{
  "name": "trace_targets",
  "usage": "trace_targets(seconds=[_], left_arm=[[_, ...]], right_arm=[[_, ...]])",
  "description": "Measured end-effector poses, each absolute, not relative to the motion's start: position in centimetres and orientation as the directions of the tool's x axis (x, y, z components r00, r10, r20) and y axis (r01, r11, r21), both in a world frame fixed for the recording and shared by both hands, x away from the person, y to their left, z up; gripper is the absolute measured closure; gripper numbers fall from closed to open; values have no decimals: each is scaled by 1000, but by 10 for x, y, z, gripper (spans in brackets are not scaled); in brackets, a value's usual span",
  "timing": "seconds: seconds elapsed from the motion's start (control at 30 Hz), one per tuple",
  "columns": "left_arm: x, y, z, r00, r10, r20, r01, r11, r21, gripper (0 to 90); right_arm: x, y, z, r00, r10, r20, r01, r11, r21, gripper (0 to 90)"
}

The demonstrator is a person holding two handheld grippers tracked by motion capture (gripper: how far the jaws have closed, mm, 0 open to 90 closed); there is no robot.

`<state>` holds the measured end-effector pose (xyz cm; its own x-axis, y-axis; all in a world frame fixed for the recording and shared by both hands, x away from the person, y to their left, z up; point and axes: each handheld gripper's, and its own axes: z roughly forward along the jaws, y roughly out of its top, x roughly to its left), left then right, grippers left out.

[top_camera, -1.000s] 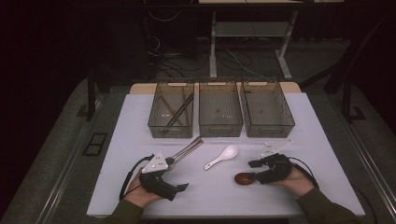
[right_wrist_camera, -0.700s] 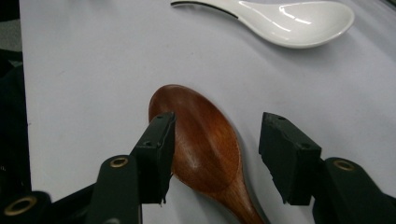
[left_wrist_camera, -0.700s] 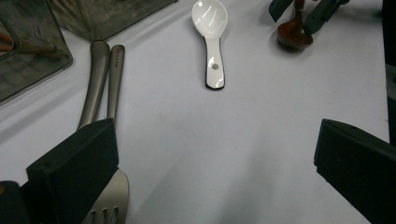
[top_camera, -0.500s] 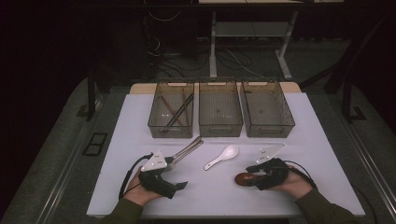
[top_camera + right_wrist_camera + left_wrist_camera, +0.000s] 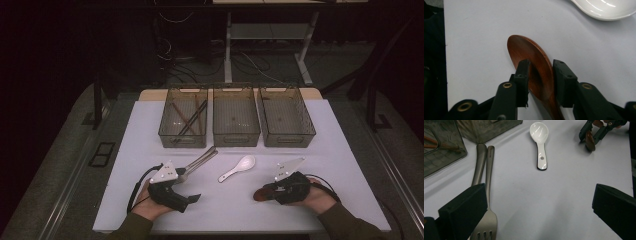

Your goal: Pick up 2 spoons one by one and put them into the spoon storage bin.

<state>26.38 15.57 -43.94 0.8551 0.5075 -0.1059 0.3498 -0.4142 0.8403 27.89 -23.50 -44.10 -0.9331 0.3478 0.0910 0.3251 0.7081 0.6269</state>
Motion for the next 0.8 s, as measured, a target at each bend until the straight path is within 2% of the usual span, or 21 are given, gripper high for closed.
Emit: trace_targets(seconds=[0.3,0.6,0.8], left_arm=[[264,155,-440,856,505,-108,353,-419,837,0],[263,155,-440,855,508,-104,352,-421,836,0],[263,155,-440,854,511,-102,352,-422,835,0]], right_arm=[[278,-238,-439,-941,315,121,319,718,618,806],[277,-238,-438,-940,318,123,324,720,613,818],[277,-238,-436,-925,356,130,357,700,618,818]])
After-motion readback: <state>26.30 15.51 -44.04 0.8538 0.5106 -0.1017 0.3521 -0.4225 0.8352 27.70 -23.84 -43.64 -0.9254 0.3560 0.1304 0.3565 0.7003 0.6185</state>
